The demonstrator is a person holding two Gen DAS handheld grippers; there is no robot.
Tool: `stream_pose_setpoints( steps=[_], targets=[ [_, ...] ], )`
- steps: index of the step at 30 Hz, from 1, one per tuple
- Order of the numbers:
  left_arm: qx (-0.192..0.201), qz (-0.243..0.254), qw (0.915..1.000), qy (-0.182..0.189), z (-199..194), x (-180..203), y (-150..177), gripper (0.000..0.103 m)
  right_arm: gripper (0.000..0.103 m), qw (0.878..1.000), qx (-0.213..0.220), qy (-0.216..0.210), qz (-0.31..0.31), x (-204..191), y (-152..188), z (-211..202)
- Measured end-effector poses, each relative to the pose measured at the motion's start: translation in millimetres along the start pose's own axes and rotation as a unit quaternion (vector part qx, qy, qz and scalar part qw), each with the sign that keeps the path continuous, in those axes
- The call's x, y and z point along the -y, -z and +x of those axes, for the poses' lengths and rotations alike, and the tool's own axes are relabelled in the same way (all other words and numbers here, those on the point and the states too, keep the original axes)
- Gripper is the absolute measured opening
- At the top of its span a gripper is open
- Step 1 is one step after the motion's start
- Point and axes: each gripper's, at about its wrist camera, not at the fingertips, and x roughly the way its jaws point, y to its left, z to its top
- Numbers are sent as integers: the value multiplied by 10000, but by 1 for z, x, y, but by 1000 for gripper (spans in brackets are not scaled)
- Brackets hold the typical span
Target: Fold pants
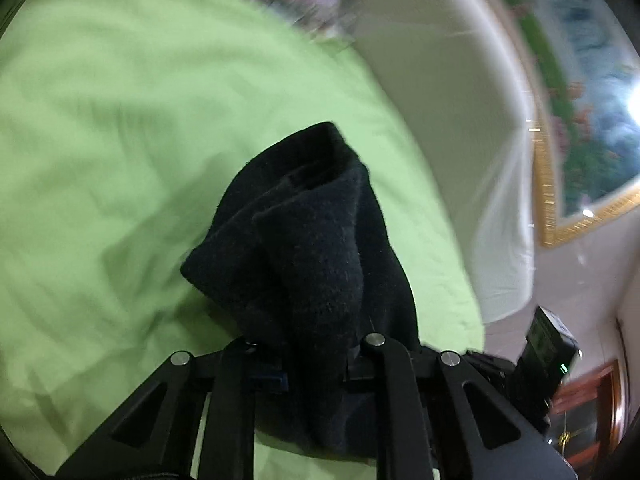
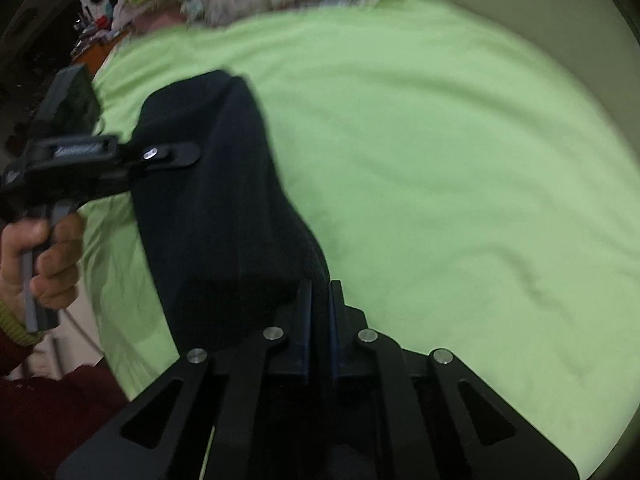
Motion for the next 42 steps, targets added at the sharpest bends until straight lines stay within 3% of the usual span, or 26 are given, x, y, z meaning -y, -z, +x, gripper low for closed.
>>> stream_pose_setpoints(
  steps=[4, 7, 11, 15, 18, 24, 30, 34, 38, 42],
  targets=[
    [472, 506, 9944, 803, -56, 29, 5, 15, 7, 9948, 699, 739, 62, 2, -16, -25],
    [629, 890, 9898, 913, -69, 36, 8, 14, 7, 9902, 831, 1125, 48, -4, -22, -6],
    [410, 862, 9943, 472, -44, 17, 6, 13, 7, 9910, 596, 1178, 203, -8, -20, 42],
    [326, 768, 9965, 8, -24, -11, -2, 13, 7, 9912, 527, 1086, 544, 4, -18, 62],
    [196, 766, 9967, -162, -13, -27, -13, 14, 9, 9903, 605, 911, 852, 16, -15, 57],
    [170, 1153, 9914, -590, -14, -20, -9, 20, 23, 9864, 756, 588, 1335, 26, -5, 30],
    [464, 1437, 9840, -941, -52, -11, 8, 30, 32, 9744, 1289, 190, 1833, 38, 44, -34],
    [840, 1373, 9847, -664, -82, 0, 11, 39, 40, 9626, 1549, 141, 2216, 43, 96, -74],
    [573, 1597, 9852, -231, -79, 27, 19, 50, 40, 9498, 1555, 290, 2700, 44, 147, -92],
    [46, 2154, 9764, 120, -51, 69, 45, 59, 40, 9329, 1503, 501, 3234, 43, 201, -108]
  ],
)
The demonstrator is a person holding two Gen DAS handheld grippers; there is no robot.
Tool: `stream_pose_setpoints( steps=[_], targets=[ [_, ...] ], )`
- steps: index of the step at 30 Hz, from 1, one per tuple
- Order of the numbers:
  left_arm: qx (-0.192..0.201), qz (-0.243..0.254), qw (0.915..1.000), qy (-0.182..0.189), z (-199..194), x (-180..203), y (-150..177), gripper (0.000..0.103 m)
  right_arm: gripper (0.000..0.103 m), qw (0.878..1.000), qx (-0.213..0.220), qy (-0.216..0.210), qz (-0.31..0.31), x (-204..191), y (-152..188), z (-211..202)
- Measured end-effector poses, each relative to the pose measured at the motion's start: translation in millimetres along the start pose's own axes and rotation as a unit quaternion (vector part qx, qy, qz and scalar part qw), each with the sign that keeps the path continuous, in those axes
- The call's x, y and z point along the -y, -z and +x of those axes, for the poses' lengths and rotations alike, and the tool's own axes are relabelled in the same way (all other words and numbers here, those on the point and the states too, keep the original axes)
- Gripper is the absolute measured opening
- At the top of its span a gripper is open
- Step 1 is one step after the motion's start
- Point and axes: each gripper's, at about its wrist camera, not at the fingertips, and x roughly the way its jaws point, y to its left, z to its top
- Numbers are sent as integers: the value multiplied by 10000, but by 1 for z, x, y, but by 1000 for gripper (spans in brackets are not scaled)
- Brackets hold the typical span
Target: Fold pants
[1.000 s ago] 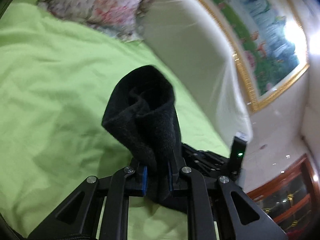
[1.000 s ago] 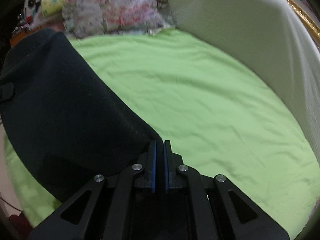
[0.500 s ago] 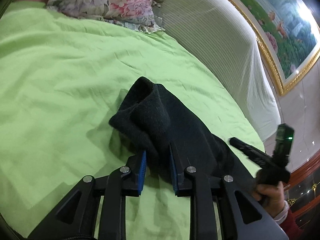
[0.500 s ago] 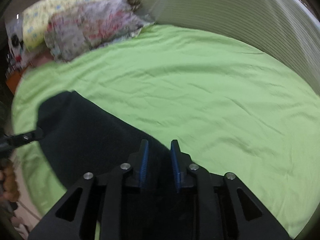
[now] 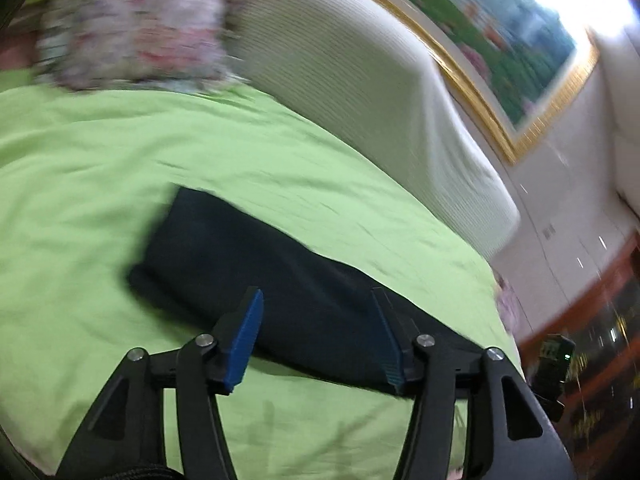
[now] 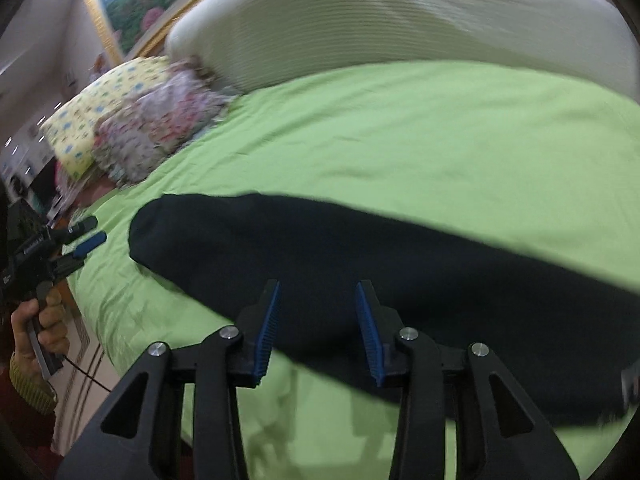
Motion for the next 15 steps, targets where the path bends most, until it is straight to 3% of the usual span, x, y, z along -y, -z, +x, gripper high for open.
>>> stream_pose_setpoints(
  steps=[3, 6, 9, 15],
  targets=[
    [-547, 408, 9969, 403, 31, 37, 10, 61, 40, 9991, 125, 179, 368, 21, 20, -21],
    [-1139, 1022, 9863, 613, 64, 75, 29, 63, 40, 9965, 193, 385, 717, 46, 33, -37],
    [-1656, 1784, 9672, 728, 94, 111, 52, 63, 40, 9928, 250, 544, 1041, 66, 40, -47],
    [-2365, 3095, 9179, 760, 136, 159, 87, 63, 40, 9789, 455, 683, 1870, 113, 52, -62]
  ],
)
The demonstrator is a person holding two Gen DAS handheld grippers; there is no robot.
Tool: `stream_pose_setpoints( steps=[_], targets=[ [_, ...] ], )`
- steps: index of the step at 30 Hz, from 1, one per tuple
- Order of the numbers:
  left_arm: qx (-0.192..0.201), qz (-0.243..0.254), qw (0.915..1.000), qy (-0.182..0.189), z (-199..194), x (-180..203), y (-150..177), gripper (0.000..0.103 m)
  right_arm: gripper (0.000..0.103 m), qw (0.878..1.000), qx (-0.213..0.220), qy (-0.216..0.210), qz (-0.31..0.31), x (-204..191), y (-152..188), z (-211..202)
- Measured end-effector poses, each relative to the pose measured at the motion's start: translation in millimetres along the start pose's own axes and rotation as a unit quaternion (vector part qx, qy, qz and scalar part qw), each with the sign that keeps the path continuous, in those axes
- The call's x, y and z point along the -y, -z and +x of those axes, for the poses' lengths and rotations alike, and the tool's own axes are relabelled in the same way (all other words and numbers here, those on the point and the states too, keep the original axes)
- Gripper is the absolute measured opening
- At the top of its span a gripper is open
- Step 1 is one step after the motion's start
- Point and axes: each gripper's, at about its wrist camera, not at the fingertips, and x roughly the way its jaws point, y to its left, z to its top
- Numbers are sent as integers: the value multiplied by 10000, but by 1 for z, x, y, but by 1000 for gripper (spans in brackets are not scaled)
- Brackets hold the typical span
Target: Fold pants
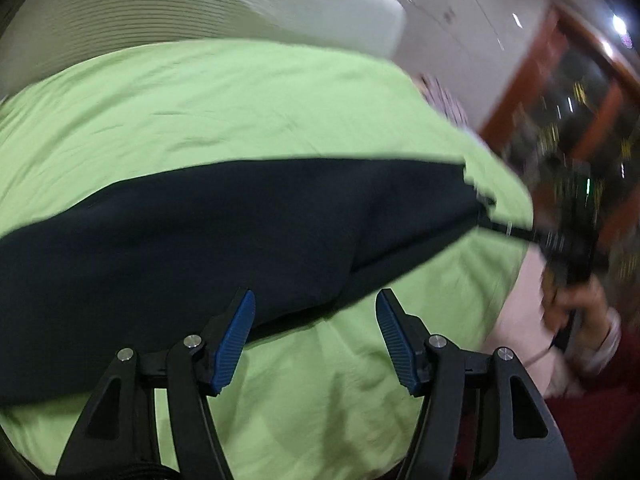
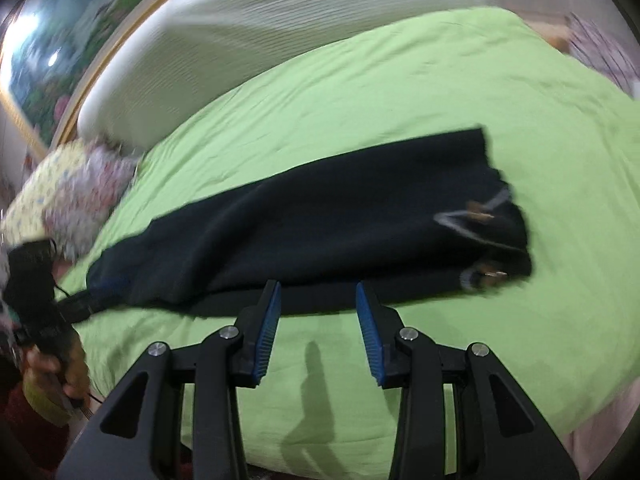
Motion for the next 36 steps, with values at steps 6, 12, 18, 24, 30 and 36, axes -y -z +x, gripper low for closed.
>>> stream_pose_setpoints(
  steps=[6, 12, 18, 24, 30, 36],
  targets=[
    [-826, 1125, 9902, -28, 36, 17, -4, 56, 40, 9969, 145, 84, 773, 29, -11, 3],
    [-1253, 1535, 9800, -205, 64, 14, -2, 37, 39, 9918, 157, 45, 1271, 42, -9, 14],
    [-1107, 1456, 9825, -343, 66, 14, -7, 38, 35, 9909, 178, 42, 1335, 42, -10, 13],
    [-1169, 1590, 9798, -336, 76, 21, -9, 37, 35, 9914, 218, 96, 1287, 43, -9, 14],
    [-1182, 1438, 9825, -92, 73, 5, -20, 9, 6, 9918, 451, 250, 1165, 43, -10, 0],
    [-1098, 1408, 9837, 204, 50, 4, -22, 7, 6, 9920, 475, 321, 1128, 49, -8, -18]
  ],
)
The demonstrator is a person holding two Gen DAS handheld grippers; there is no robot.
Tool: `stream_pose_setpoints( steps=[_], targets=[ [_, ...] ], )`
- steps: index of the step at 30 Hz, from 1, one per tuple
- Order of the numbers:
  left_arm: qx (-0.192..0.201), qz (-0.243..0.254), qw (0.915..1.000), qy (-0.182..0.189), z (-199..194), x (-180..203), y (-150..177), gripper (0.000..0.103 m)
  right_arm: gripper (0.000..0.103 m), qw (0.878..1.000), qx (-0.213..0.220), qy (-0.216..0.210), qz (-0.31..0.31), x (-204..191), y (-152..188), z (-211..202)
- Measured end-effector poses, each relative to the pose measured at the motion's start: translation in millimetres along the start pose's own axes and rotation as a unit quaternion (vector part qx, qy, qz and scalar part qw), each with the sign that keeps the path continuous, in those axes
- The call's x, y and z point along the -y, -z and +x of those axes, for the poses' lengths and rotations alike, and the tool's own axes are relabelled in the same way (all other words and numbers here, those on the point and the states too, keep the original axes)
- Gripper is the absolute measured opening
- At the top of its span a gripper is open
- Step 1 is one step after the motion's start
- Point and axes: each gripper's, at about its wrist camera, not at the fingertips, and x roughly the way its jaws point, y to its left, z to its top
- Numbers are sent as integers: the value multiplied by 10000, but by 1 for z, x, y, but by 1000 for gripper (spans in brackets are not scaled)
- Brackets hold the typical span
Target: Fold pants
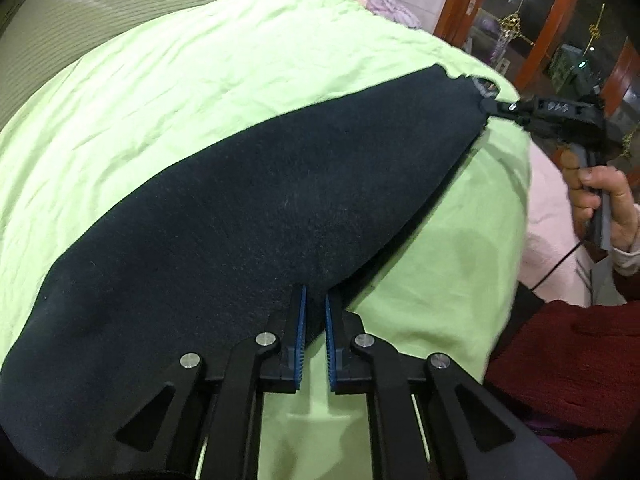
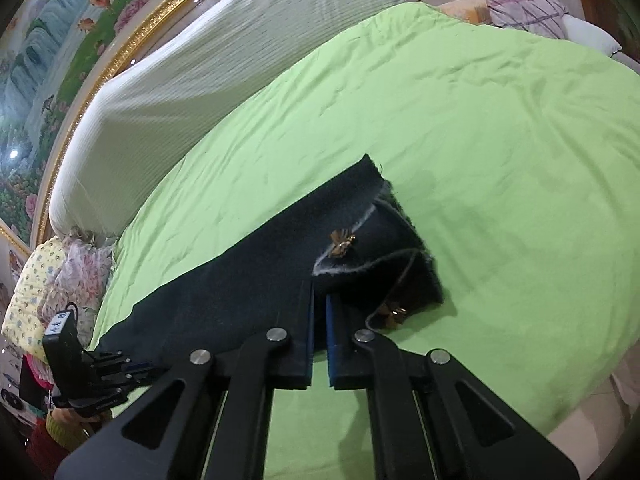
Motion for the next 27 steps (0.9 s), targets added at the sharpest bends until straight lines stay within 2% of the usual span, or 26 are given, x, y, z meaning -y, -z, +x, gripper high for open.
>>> stream_pose_setpoints(
  steps=[6, 7, 9, 13, 17, 18, 21, 26, 27],
  targets=[
    [-363, -153, 9992, 120, 19, -4, -3, 11, 7, 9978, -510, 43, 432, 16, 6, 19],
    [-380, -218, 9988, 220, 17, -3, -5, 14, 9, 9983, -446, 17, 373, 15, 7, 13],
    [-257, -285, 9983, 449, 4, -2, -11, 25, 12, 9990, -344, 36, 278, 15, 6, 3],
    [12, -338, 9970, 702, -20, -1, -29, 31, 13, 9986, -229, -57, 483, 27, 9, -11],
    [276, -653, 9931, 935, -28, -13, -64, 47, 13, 9947, -293, -184, 970, 42, 20, -9],
    [333, -730, 9918, 992, -26, -14, -76, 49, 16, 9927, -333, -229, 1137, 46, 24, -7],
    [318, -866, 9891, 1150, -12, -14, -107, 54, 33, 9854, -234, -564, 1586, 58, 29, -1],
    [86, -981, 9846, 1445, 21, -6, -153, 59, 33, 9756, 43, -832, 2031, 70, 23, 12],
    [30, -972, 9839, 1502, 29, -3, -164, 59, 30, 9751, 80, -851, 2046, 72, 21, 14]
  ],
)
